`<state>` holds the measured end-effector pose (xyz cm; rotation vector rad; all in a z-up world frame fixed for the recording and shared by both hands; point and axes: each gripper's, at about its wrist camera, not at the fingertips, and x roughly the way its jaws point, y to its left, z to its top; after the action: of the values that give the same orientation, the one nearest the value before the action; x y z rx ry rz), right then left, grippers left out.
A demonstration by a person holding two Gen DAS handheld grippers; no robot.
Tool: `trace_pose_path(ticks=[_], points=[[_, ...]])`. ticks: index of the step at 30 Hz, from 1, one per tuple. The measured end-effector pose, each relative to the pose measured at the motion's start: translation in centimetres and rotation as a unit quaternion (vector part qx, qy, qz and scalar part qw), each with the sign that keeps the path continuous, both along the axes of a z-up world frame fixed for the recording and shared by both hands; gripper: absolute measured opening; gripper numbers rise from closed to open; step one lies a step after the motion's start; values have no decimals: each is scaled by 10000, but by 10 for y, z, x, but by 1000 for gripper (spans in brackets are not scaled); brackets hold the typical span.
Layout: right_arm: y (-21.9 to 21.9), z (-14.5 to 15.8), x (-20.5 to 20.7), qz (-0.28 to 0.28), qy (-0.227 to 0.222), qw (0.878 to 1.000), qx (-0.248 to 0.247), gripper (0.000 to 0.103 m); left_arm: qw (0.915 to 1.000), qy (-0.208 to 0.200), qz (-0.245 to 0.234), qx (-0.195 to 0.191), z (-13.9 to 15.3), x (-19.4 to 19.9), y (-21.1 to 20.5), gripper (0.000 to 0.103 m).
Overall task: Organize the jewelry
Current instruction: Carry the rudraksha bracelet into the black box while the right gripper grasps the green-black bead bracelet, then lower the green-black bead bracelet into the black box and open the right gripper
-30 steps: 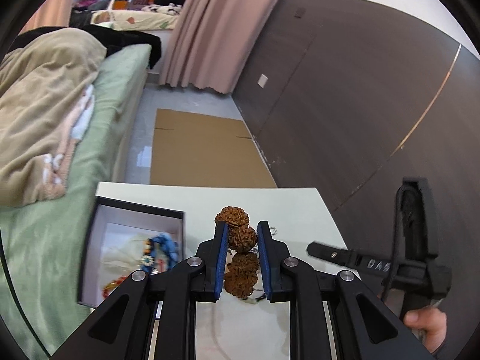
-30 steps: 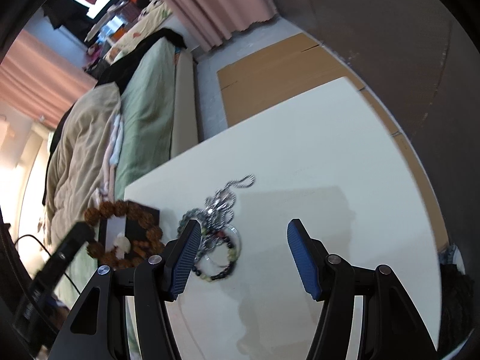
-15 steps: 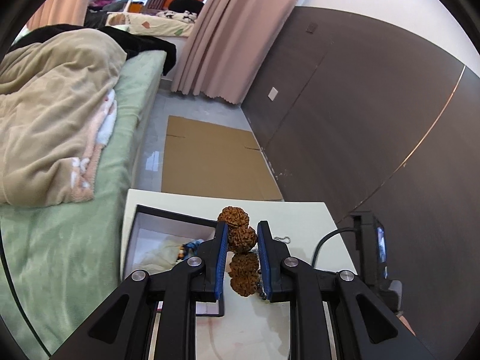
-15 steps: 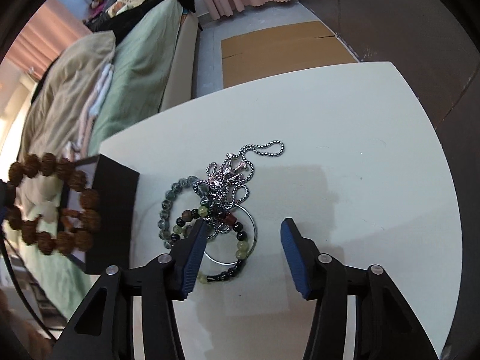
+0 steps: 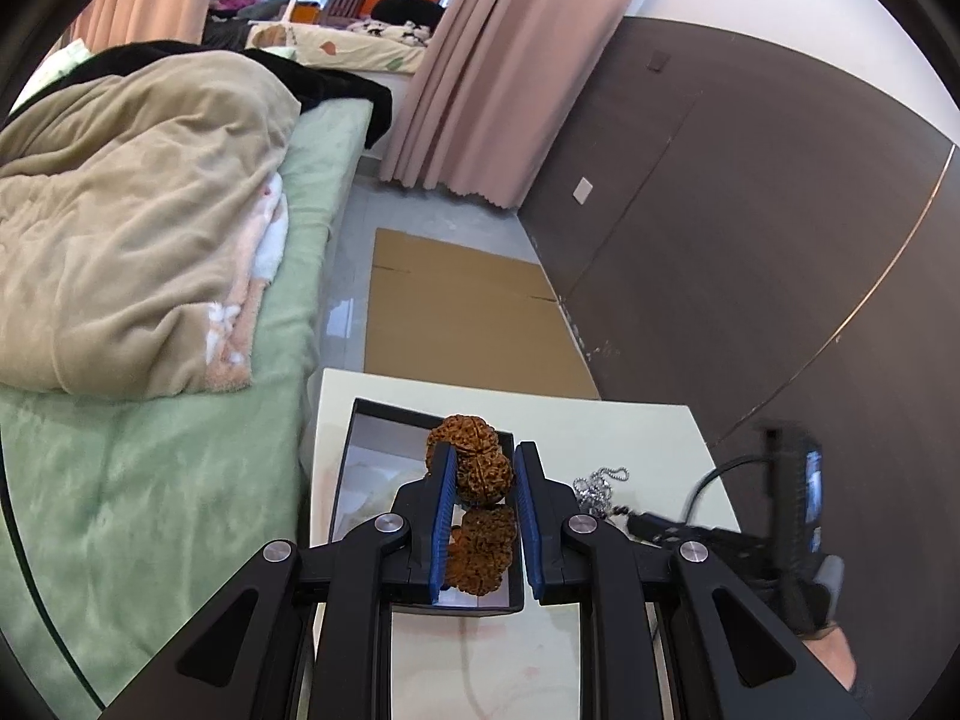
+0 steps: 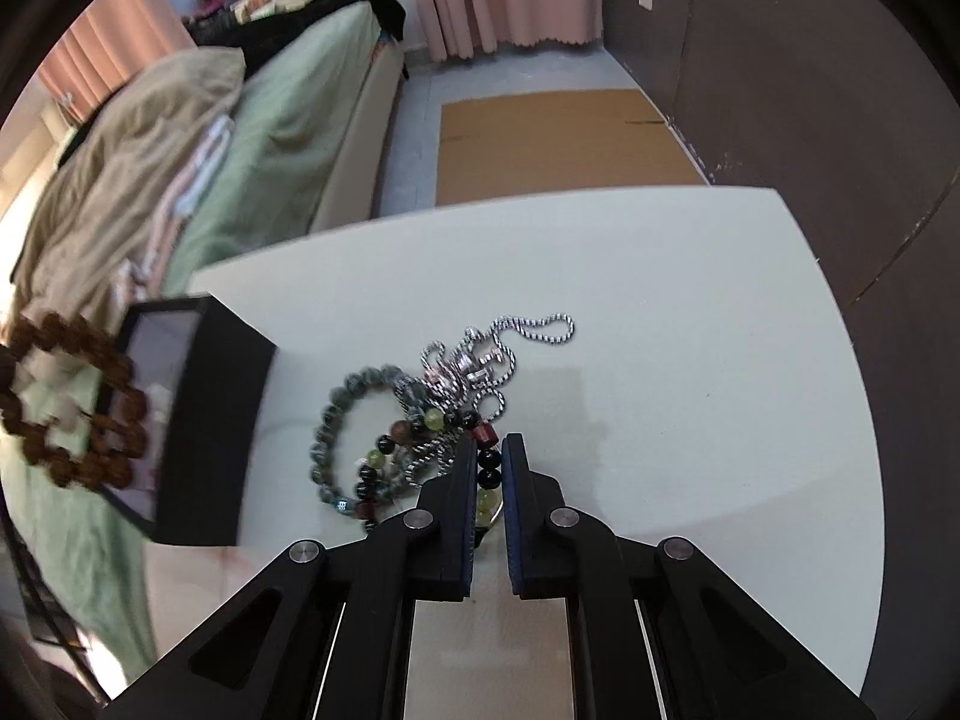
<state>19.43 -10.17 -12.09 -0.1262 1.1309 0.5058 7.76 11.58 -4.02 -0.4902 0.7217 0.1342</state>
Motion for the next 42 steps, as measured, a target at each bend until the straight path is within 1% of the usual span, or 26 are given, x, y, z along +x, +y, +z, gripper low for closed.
trace_pose_path(ticks=[5, 7, 9, 10, 12, 14, 15, 17, 19, 21, 25, 31, 35, 38, 42], points=[[-15, 24, -1, 28, -26, 9978, 656, 10, 9999, 81, -119, -71, -7, 7, -5, 20], [-18, 34, -1, 54, -93, 9967, 806, 10, 9998, 81, -155, -131, -10, 10, -5, 20], [-21, 38, -2, 74, -120, 9960, 877, 10, 9998, 165, -84, -34, -13, 13, -7, 21], [-19, 38, -2, 70, -108, 9960, 885, 10, 9995, 310, -1, 94, -16, 16, -7, 21], [-20, 37, 1, 55, -64, 9961, 884, 10, 9976, 664, 67, 166, -28, 23, -4, 21], [-19, 36, 2, 45, -24, 9959, 903, 10, 9945, 1040, 143, 62, -41, 28, 1, 22], [-19, 36, 2, 47, -16, 9956, 931, 10, 9939, 1088, 165, -4, -44, 28, 4, 22], [-18, 39, 2, 78, -9, 9943, 1062, 10, 9941, 1061, 176, -158, -45, 27, 9, 24], [-16, 43, 0, 128, -37, 9927, 1199, 10, 9944, 1006, 157, -274, -45, 25, 11, 40], [-15, 48, -3, 195, -80, 9910, 1321, 10, 9944, 1001, 178, -296, -46, 25, 11, 44], [-12, 57, -7, 301, -101, 9857, 1653, 10, 9946, 980, 134, -304, -43, 24, 10, 44], [4, 72, -15, 544, -120, 9744, 2176, 10, 9964, 558, 369, -528, -29, 12, 24, 44], [22, 77, -24, 764, -93, 9665, 2449, 10, 9957, 426, 532, -623, -24, 6, 34, 44], [38, 77, -31, 948, -13, 9603, 2623, 10, 9952, 314, 661, -647, -19, 1, 40, 44], [60, 72, -38, 1188, 215, 9495, 2896, 10, 9945, 220, 762, -691, -16, -3, 48, 44]])
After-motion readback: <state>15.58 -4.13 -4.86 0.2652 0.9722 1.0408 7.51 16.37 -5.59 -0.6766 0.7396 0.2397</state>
